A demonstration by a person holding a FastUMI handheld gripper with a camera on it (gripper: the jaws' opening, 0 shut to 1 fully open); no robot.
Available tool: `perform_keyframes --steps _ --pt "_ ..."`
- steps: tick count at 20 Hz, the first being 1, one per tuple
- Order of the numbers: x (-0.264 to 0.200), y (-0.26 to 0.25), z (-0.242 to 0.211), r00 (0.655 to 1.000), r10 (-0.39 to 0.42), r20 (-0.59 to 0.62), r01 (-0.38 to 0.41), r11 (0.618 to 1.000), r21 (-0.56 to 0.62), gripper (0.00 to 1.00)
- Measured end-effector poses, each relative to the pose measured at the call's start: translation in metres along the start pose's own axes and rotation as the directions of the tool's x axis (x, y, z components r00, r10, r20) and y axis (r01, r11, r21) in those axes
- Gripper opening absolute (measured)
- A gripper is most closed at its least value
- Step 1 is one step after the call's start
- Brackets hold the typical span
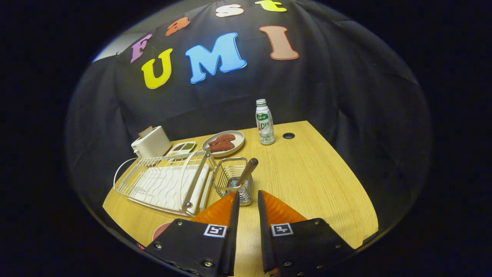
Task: Take the plate from the dish rack, then take the spoon from the basket and place it into the plate.
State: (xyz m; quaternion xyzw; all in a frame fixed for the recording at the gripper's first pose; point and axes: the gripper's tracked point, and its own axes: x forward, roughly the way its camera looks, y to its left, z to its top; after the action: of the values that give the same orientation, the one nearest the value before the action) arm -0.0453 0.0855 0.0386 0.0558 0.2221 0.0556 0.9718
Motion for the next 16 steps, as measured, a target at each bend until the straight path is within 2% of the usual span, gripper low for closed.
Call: perform_keyframes --steps 1,2,6,7,16 --pt "0.002 -0.001 0.003 1.000 -0.002 0.023 0.002 1.000 -0.005 0.38" --pt "0.006 -0.002 0.007 0.999 0.004 0.041 -0.004 1.000 -0.005 0.42" --pt "0.025 -0.003 0.015 0.996 0.025 0.090 -0.026 1.000 0.007 0.42" --pt "0.028 0.000 0.016 0.995 0.036 0.096 -0.038 0.999 0.017 0.45" --pt "0.055 0.010 0.030 0.982 0.087 0.169 -0.096 0.994 0.043 0.45"
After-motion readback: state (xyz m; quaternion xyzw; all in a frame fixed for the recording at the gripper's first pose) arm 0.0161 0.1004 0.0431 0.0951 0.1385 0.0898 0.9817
